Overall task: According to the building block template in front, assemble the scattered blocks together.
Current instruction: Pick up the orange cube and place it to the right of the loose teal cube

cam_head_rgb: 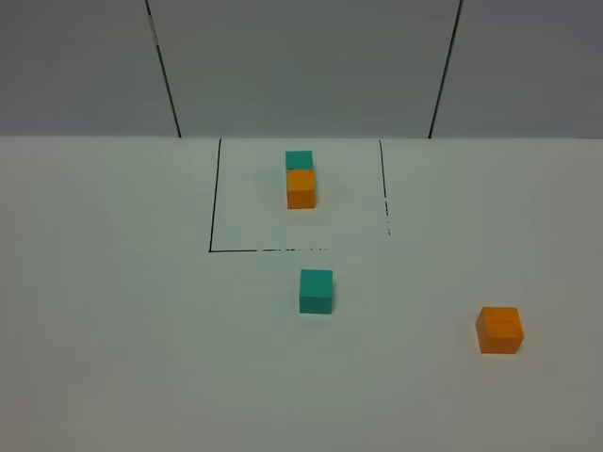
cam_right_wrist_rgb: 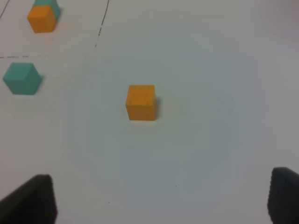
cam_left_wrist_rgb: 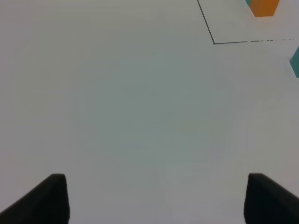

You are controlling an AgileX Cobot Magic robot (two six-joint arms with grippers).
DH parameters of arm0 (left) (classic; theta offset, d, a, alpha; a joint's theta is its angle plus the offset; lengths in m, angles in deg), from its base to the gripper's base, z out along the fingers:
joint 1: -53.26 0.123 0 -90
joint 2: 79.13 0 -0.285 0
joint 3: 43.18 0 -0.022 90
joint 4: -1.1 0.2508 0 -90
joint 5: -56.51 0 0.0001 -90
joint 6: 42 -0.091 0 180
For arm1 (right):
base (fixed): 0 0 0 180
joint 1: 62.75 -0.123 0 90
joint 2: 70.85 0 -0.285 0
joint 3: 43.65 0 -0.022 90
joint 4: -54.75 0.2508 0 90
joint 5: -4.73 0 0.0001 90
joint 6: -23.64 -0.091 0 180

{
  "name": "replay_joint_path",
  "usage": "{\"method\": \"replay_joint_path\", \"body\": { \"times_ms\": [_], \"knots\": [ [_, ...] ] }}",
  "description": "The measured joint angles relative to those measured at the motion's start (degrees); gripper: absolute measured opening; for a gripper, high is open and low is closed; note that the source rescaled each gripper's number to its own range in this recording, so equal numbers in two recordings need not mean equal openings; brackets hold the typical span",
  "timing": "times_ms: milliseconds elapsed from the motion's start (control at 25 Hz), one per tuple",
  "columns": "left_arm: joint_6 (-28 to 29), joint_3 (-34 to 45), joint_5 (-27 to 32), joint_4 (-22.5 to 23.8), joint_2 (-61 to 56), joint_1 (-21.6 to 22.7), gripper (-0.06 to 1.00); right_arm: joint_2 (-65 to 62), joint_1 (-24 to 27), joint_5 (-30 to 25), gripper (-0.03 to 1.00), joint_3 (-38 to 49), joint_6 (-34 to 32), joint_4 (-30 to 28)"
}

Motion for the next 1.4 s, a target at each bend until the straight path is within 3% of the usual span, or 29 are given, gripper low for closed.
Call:
{"method": "replay_joint_path", "body": {
  "times_ms": [360,560,1400],
  "knots": [
    [0.0,0.0,0.0,0.0,0.0,0.4,0.70,0.0,0.0,0.0,0.80,0.0,0.0,0.0],
    [0.0,0.0,0.0,-0.2,0.0,4.1,0.70,0.0,0.0,0.0,0.80,0.0,0.0,0.0],
    [0.0,0.0,0.0,-0.1,0.0,4.0,0.70,0.0,0.0,0.0,0.80,0.0,0.0,0.0]
  ]
}}
